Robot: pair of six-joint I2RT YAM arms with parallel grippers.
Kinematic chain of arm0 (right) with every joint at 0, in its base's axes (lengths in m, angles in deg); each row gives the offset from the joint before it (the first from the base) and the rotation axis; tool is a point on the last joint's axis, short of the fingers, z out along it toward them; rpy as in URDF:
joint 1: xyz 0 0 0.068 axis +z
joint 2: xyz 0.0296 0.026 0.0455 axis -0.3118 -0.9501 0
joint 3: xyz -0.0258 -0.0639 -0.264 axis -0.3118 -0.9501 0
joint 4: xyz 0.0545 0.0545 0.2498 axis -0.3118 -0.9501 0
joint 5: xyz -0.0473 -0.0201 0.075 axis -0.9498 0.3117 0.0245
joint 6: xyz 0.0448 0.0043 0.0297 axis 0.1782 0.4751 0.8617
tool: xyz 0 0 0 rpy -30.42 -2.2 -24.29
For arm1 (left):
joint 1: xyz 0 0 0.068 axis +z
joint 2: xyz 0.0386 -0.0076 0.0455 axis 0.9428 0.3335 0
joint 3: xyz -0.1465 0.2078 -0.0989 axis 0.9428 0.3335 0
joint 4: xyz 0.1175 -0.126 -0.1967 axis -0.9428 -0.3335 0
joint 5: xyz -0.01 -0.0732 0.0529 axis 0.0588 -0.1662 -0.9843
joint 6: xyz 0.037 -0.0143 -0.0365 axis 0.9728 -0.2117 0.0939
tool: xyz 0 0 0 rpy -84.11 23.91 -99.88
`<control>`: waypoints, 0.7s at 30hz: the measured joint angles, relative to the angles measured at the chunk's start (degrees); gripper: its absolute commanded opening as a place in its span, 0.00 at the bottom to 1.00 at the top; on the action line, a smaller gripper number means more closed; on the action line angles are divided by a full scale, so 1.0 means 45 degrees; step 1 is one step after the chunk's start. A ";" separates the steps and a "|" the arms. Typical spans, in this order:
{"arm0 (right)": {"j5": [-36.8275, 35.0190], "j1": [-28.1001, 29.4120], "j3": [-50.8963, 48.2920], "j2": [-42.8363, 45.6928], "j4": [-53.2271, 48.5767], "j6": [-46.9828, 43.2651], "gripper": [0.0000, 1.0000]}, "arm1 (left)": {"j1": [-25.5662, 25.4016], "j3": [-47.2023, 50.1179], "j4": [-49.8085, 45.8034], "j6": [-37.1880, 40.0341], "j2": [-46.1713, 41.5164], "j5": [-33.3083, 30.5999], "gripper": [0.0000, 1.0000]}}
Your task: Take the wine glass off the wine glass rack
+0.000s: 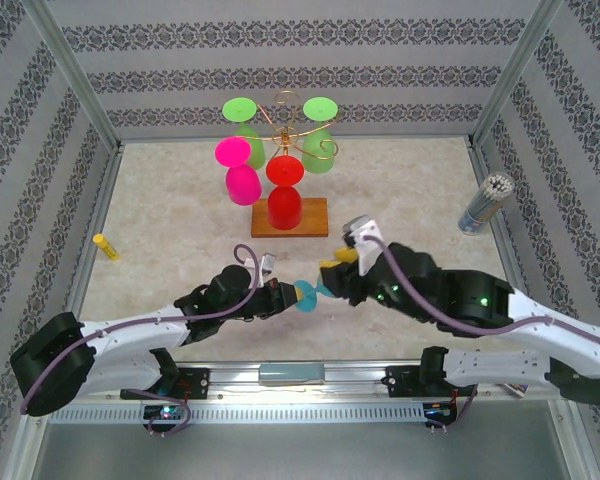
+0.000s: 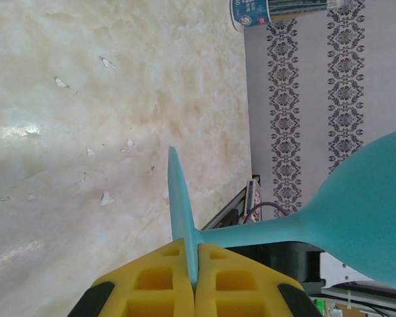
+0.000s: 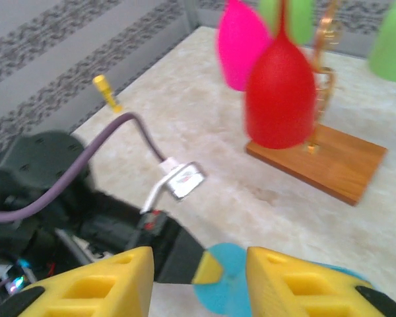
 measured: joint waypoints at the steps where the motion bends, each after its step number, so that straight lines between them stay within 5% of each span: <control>1: 0.0204 -0.0418 0.0005 0.0151 -0.0194 0.0058 0.49 | 0.0000 0.0097 0.0214 -0.0019 0.0063 -0.0005 0.00; 6: 0.1433 -0.1812 0.0155 0.0160 -0.1054 0.0233 0.57 | 0.0000 0.0661 0.1525 -0.0185 0.0233 -0.0189 0.00; 12: 0.2584 -0.2035 0.0185 -0.0792 -0.1622 0.0223 0.58 | 0.0000 0.0937 0.2526 -0.0325 0.0525 -0.0233 0.00; 21: 0.3123 -0.2055 0.0175 -0.1151 -0.1685 0.0194 0.46 | 0.0005 0.0937 0.2914 -0.0325 0.0631 -0.0233 0.00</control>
